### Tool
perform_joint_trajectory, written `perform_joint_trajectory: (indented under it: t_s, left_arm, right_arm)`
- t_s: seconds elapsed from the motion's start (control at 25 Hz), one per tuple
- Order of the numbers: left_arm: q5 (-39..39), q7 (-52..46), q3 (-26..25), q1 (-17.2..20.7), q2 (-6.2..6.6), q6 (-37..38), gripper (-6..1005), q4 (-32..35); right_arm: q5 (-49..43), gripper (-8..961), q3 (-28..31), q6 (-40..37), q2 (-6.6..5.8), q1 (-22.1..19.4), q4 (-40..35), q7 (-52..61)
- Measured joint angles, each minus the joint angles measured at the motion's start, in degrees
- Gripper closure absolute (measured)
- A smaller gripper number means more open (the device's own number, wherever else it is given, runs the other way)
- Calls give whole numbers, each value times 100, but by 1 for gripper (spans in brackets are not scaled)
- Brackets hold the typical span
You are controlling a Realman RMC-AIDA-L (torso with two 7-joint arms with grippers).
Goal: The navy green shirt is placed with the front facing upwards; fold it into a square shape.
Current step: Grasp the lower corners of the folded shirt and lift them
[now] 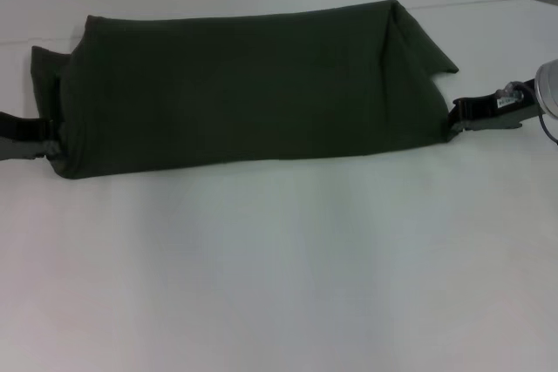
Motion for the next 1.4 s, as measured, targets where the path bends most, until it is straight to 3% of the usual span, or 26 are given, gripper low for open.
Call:
perform_joint_trajectory:
  t_s: [0.64,1.0,1.4]
  left_arm:
    - [9,154,9,233,40,1062,1001,357]
    - [256,247,10,315,127,1849,1001,545]
    - [608,422,109,304,148,2579,1001,597]
  right_arm:
    - [-460,942,-2,-877,-16,-39,-313,56]
    - [-906,940,-16,-1742,75,6,-742,48]
    - [-939,939,-505,-2515,44,39,-752,14]
